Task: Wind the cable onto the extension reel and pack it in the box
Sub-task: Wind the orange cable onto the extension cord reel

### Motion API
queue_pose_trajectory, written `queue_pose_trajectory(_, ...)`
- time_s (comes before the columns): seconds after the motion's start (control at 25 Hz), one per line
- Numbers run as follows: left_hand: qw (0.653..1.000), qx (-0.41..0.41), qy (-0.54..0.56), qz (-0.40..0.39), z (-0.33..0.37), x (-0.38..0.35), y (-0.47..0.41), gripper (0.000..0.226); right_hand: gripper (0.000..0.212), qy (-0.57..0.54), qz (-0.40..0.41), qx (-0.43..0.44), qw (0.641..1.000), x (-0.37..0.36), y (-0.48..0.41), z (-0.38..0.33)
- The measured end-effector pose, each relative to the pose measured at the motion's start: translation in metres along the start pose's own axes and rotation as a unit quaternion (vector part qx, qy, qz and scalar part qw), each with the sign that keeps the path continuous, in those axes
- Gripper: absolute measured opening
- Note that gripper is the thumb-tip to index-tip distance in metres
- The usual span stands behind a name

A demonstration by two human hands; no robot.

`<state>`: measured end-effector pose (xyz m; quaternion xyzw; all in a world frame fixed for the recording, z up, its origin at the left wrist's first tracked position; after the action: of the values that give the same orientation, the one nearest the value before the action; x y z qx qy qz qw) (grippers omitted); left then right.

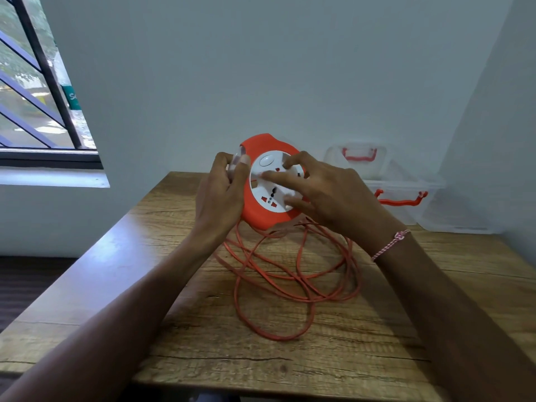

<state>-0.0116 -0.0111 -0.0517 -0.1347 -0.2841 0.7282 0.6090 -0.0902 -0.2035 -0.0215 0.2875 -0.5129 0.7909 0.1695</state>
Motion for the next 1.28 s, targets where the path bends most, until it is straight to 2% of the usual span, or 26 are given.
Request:
queue_pose_trajectory(0.12, 1.000, 0.012, 0.019, -0.014, 0.000, -0.001, 0.001, 0.038, 0.060, 0.055, 0.014, 0.035, 0.998, -0.003, -0.001, -0.001)
queue_pose_trajectory(0.28, 1.000, 0.000, 0.019, -0.013, 0.001, -0.004, 0.004, 0.036, 0.052, 0.037, 0.063, 0.014, 0.997, 0.003, -0.003, -0.002)
queue_pose_trajectory(0.32, 1.000, -0.009, 0.017, -0.009, 0.003, -0.005, 0.006, 0.032, 0.053, 0.027, 0.076, -0.015, 0.997, 0.003, -0.003, -0.004)
queue_pose_trajectory(0.4, 0.999, -0.031, 0.003, 0.005, 0.006, -0.009, 0.010, 0.027, 0.062, -0.005, 0.095, -0.123, 0.988, -0.001, -0.004, -0.012)
queue_pose_trajectory(0.52, 0.997, -0.069, -0.021, 0.015, 0.009, -0.011, 0.015, 0.028, 0.063, -0.093, 0.094, -0.310, 0.941, -0.007, -0.011, -0.021)
queue_pose_trajectory(0.6, 0.998, -0.060, -0.017, 0.008, 0.007, -0.011, 0.014, 0.029, 0.062, -0.148, 0.089, -0.359, 0.917, -0.006, -0.012, -0.020)
queue_pose_trajectory(0.64, 0.999, -0.049, -0.016, 0.006, 0.006, -0.011, 0.013, 0.030, 0.060, -0.139, 0.095, -0.333, 0.928, -0.005, -0.010, -0.018)
queue_pose_trajectory(0.72, 1.000, -0.023, -0.009, 0.003, 0.003, -0.009, 0.009, 0.031, 0.054, -0.087, 0.106, -0.222, 0.965, 0.000, -0.006, -0.011)
queue_pose_trajectory(0.8, 1.000, 0.004, 0.012, 0.001, 0.001, -0.006, 0.005, 0.037, 0.043, -0.053, 0.060, -0.103, 0.991, 0.006, -0.004, -0.004)
queue_pose_trajectory(0.88, 0.999, 0.020, 0.030, -0.005, 0.000, -0.002, 0.001, 0.042, 0.042, -0.021, -0.009, -0.032, 0.999, 0.006, -0.003, -0.002)
queue_pose_trajectory(0.96, 0.999, 0.022, 0.032, -0.019, 0.000, -0.001, 0.001, 0.047, 0.046, 0.025, -0.030, 0.004, 0.999, 0.004, -0.002, -0.004)
queue_pose_trajectory(1.04, 0.999, 0.016, 0.025, -0.028, 0.000, -0.002, 0.002, 0.049, 0.050, 0.050, -0.009, 0.011, 0.999, 0.003, -0.003, -0.006)
queue_pose_trajectory(1.16, 1.000, -0.006, 0.023, -0.016, 0.001, -0.005, 0.005, 0.040, 0.053, 0.046, 0.047, -0.022, 0.998, 0.006, -0.004, -0.009)
queue_pose_trajectory(1.28, 0.999, -0.044, 0.003, 0.002, 0.006, -0.008, 0.011, 0.032, 0.066, 0.010, 0.098, -0.143, 0.985, 0.000, -0.004, -0.018)
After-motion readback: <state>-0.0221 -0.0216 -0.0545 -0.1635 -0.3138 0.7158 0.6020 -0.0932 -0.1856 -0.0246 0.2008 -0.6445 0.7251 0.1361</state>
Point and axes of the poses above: each hand's wrist, its own y-axis away from the middle knuckle, its own x-axis out of the back of the hand, z = x × y, the point moved 1 cm from there along -y, towards the middle knuckle, and after that the axes turned 10 degrees about z, right-handed, at the moved point
